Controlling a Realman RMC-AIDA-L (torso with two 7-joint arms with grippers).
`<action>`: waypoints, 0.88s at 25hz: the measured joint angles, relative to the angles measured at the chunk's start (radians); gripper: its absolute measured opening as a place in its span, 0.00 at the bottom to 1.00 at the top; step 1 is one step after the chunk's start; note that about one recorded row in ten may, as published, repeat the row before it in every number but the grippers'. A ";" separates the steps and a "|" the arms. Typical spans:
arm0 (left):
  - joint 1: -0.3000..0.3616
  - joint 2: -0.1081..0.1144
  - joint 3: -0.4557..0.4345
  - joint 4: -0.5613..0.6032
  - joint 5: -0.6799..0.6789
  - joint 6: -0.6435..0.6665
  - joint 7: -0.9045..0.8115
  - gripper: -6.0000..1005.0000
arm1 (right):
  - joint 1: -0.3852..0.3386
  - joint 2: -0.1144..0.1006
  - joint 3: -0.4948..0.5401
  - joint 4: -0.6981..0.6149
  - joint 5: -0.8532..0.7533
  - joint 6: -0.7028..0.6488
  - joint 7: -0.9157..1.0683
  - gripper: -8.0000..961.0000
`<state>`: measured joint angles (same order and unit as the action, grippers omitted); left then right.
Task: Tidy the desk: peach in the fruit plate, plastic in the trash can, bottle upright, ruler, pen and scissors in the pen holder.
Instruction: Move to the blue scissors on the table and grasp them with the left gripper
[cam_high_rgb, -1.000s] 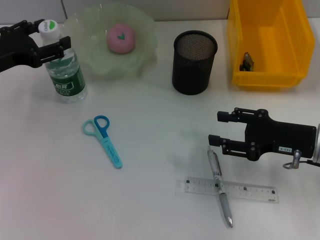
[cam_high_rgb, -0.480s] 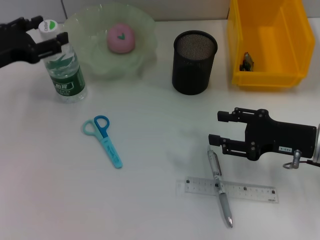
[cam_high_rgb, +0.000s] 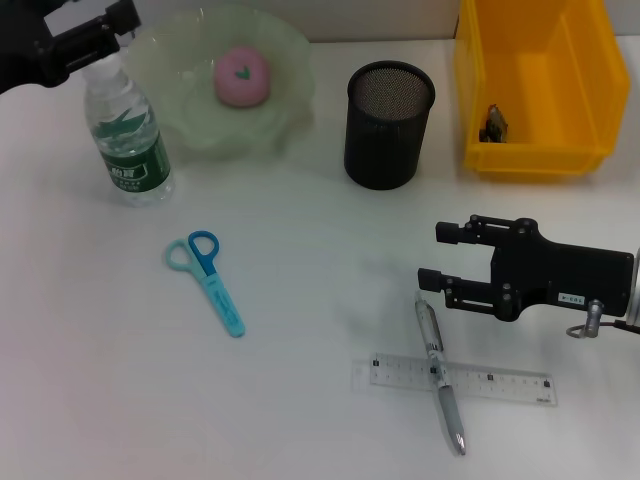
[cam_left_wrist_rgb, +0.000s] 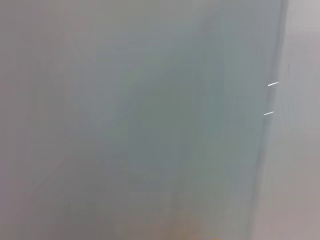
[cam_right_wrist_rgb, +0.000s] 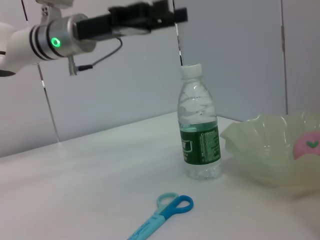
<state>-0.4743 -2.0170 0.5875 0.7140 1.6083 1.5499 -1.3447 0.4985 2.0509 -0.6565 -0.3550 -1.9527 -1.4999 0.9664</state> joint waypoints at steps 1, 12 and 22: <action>0.000 0.003 0.000 0.000 -0.004 0.047 -0.007 0.80 | 0.000 0.000 0.000 0.000 0.000 0.000 0.000 0.69; 0.038 -0.023 0.043 0.001 0.019 0.146 0.022 0.80 | 0.004 0.000 -0.004 0.000 0.000 -0.001 0.000 0.69; 0.056 -0.041 0.067 -0.133 0.136 0.135 0.215 0.80 | 0.007 0.001 -0.006 -0.001 -0.003 -0.003 0.000 0.69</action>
<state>-0.4188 -2.0576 0.6543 0.5805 1.7438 1.6850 -1.1295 0.5059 2.0519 -0.6627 -0.3556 -1.9560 -1.5030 0.9664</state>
